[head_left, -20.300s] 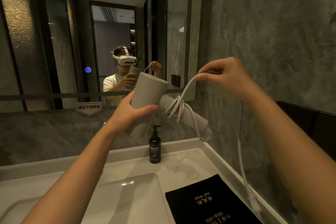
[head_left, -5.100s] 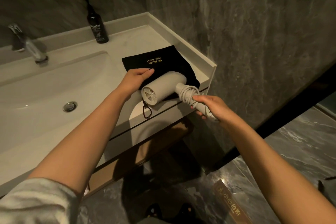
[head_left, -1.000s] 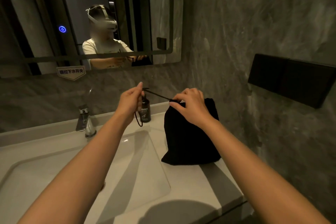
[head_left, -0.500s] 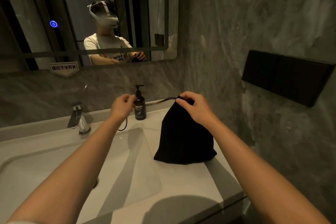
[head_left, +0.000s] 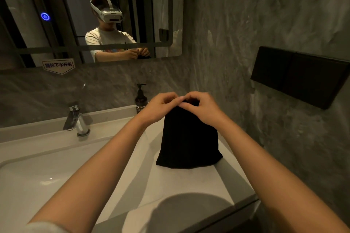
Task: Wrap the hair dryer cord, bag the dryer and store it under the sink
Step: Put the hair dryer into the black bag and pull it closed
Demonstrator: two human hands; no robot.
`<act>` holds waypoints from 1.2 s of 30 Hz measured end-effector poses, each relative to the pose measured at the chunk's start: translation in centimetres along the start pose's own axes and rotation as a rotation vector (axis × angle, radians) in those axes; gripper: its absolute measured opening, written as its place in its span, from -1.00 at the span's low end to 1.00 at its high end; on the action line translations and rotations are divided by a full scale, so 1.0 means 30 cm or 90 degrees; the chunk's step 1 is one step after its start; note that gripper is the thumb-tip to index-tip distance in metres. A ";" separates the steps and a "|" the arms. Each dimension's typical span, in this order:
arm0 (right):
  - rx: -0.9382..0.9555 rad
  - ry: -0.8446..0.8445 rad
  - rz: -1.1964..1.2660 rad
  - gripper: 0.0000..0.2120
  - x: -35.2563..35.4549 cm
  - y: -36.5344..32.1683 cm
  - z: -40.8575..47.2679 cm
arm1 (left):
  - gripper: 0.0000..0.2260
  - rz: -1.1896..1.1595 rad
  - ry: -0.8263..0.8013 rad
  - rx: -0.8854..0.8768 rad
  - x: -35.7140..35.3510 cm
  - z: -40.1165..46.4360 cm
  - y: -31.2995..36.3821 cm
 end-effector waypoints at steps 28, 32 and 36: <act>-0.057 -0.232 -0.282 -0.54 -0.061 0.018 -0.002 | -0.86 -0.169 0.240 0.059 0.142 0.005 -0.058; -0.064 -0.157 -0.286 -0.66 -0.031 0.021 0.011 | -0.93 -0.194 0.225 0.091 0.125 -0.011 -0.101; -0.134 0.022 -0.271 -0.69 0.096 0.065 0.002 | -0.59 -0.183 0.209 0.155 0.087 -0.038 -0.226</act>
Point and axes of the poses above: each hand's wrist, its own z-axis towards the middle knuckle, its own x-axis out of the back of the hand, y = z × x, the point moved 9 cm from there along z, towards the middle knuckle, and after that the axes turned 13 degrees about x, right-handed, at the moved point
